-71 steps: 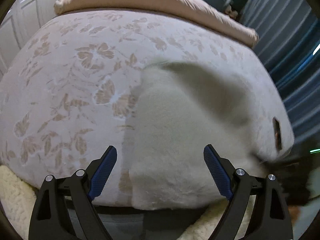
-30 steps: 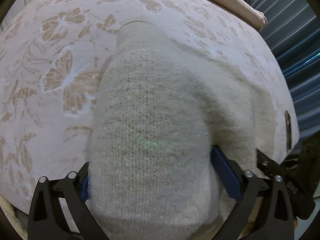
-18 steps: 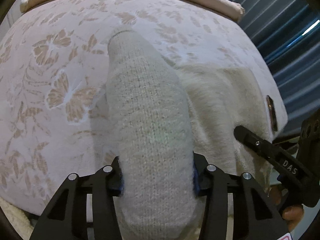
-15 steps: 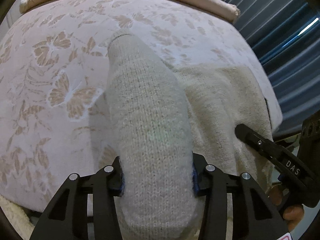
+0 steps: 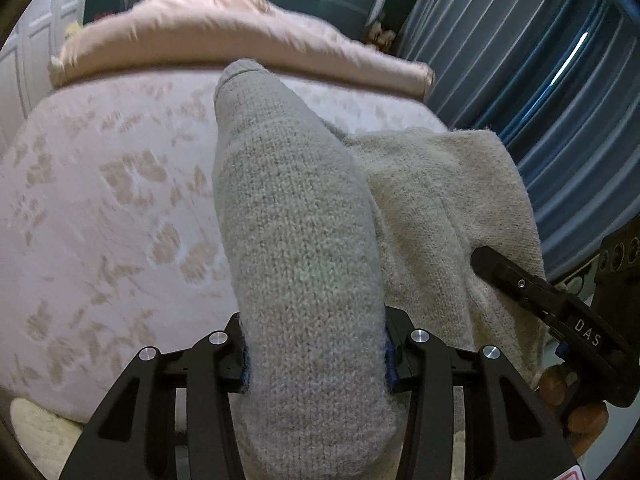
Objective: Fold small clothes
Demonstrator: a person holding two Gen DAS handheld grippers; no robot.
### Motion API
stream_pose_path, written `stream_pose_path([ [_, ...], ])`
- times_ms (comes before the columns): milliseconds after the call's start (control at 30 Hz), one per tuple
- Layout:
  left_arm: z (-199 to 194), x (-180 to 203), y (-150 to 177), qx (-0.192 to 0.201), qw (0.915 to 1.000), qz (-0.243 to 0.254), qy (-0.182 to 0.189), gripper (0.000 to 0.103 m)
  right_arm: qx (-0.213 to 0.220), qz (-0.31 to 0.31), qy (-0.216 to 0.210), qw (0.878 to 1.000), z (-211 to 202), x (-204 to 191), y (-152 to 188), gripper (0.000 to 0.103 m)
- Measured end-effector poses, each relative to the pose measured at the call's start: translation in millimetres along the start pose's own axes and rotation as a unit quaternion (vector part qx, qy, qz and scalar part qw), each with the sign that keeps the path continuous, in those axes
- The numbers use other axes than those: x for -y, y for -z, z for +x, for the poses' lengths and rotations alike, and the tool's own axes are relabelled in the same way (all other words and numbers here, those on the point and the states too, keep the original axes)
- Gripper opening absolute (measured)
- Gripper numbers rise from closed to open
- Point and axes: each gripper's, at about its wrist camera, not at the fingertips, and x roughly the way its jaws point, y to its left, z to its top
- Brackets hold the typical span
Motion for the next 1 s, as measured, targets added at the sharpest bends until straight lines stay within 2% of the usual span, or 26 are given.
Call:
stream_pose_path([
  [333, -89.5, -36.6, -42.6, 0.112, 0.9930, 0.019, -0.031, 0.042, 0.053, -0.057, -0.068, 0.995, 7.1, -84.2, -34.9, 0.029],
  [500, -126.6, -60.4, -63.9, 0.155, 0.9866, 0.026, -0.046, 0.042, 0.064, -0.077, -0.098, 0.990, 24.3, -123.1, -54.6, 0.029],
  [600, -129.0, -72.6, -71.9, 0.164, 0.9842, 0.035, -0.055, 0.043, 0.058, -0.081, -0.099, 0.990, 47.3, -134.6, -63.8, 0.031],
  [700, -98.3, -114.2, -80.9, 0.145, 0.9878, 0.011, -0.057, 0.050, 0.016, -0.065, -0.061, 0.996, 103.3, -120.8, -63.1, 0.042],
  [767, -48.2, -155.1, -72.7, 0.102, 0.9920, -0.035, -0.065, 0.056, -0.049, -0.017, -0.031, 0.998, 163.4, -84.7, -50.3, 0.044],
  [800, -20.0, -174.5, -61.9, 0.070, 0.9929, -0.052, -0.081, 0.056, -0.081, 0.004, -0.011, 0.997, 188.3, -66.5, -40.6, 0.044],
  [833, 1.1, -188.9, -49.4, 0.044, 0.9921, -0.064, -0.098, 0.055, -0.112, 0.025, 0.030, 0.993, 213.3, -43.3, -24.4, 0.044],
  [900, 29.5, -216.0, -14.7, -0.004, 0.9856, -0.093, -0.141, 0.051, -0.138, 0.031, 0.084, 0.986, 229.0, -18.2, 0.4, 0.042],
  [1000, 18.5, -238.8, 19.8, -0.003, 0.9833, -0.139, -0.118, 0.051, -0.142, 0.044, 0.067, 0.987, 209.6, -4.8, 27.8, 0.042],
])
